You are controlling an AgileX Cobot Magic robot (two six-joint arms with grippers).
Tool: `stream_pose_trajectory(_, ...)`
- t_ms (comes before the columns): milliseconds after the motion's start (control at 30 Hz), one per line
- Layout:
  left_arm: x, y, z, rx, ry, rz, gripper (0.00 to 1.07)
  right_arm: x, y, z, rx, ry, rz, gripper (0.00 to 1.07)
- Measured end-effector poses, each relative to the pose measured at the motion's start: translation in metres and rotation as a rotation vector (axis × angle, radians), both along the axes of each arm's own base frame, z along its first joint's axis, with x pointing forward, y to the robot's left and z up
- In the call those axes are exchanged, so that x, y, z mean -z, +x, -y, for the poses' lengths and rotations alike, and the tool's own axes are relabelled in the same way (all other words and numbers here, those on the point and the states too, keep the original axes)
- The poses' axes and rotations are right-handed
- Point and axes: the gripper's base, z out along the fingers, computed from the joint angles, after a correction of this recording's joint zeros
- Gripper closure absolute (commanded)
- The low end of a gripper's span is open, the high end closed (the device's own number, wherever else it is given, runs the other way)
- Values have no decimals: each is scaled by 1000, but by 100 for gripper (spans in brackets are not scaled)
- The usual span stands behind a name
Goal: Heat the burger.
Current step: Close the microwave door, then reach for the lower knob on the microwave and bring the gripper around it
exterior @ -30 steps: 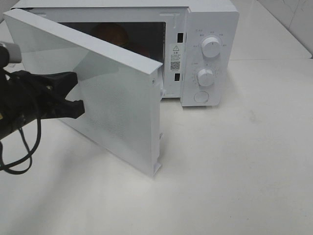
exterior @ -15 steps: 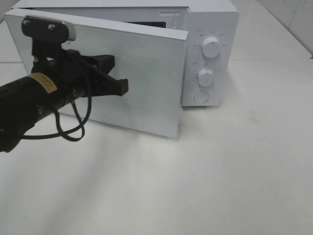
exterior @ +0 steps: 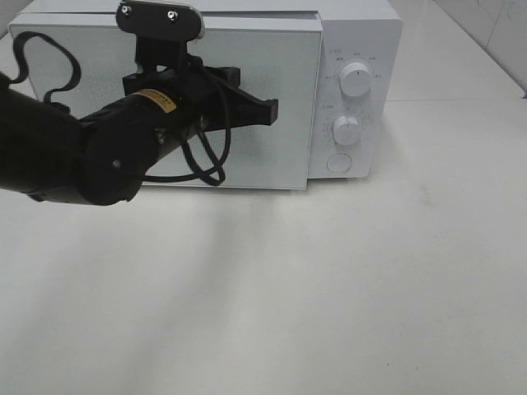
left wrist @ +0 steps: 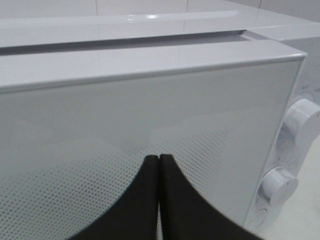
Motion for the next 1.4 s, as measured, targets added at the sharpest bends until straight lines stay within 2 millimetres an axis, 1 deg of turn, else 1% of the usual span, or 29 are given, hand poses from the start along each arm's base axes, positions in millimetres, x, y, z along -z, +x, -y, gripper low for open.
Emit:
stream_pose_trajectory(67,1,13,10,-22,2,-14,107,0,0,0,0,0,0,31)
stream_pose_trajectory(100,1,13,10,-22,2,-14,107,0,0,0,0,0,0,31)
stream_pose_trajectory(133,2,14,14,-17,8,-24,107,0,0,0,0,0,0,31)
stream_pose_trajectory(167,3,16,23,2,17,-32,107,0,0,0,0,0,0,31)
stream_pose_trajectory(200,3,16,23,2,17,-32,107,0,0,0,0,0,0,31)
stream_pose_trajectory(300,6,23,34,11,14,-45,107,0,0,0,0,0,0,31)
stream_pose_trajectory(433,8,27,40,15,13,-57,107,0,0,0,0,0,0,31)
stream_pose_trajectory(500,8,33,45,9,10,-51,107,0,0,0,0,0,0,31)
stream_pose_trajectory(667,9,36,53,26,53,-49,107,0,0,0,0,0,0,31)
stream_pose_trajectory(833,10,35,56,39,73,-53,107,0,0,0,-1,0,0,31)
stream_pose_trajectory(1000,7,31,61,69,116,-68,107,0,0,0,-1,0,0,31)
stream_pose_trajectory(1067,3,23,63,107,153,-80,107,0,0,0,-1,0,0,31)
stream_pose_trajectory(1100,3,23,63,107,153,-80,107,0,0,0,-1,0,0,31)
stream_pose_trajectory(1133,0,14,65,135,175,-80,107,0,0,0,-1,0,0,31)
stream_pose_trajectory(1167,-3,10,64,146,182,-82,107,0,0,0,-1,0,0,31)
stream_pose_trajectory(1200,-4,1,62,171,197,-108,107,0,0,0,-1,0,0,31)
stream_pose_trajectory(1300,-4,-4,60,184,207,-129,107,0,0,0,-1,0,0,31)
stream_pose_trajectory(1333,-2,-13,54,214,228,-185,105,0,0,0,-1,0,0,31)
stream_pose_trajectory(1367,-2,-17,52,232,240,-213,99,0,0,0,-1,0,0,31)
stream_pose_trajectory(1400,-2,-17,52,232,240,-213,99,0,0,0,-1,0,0,31)
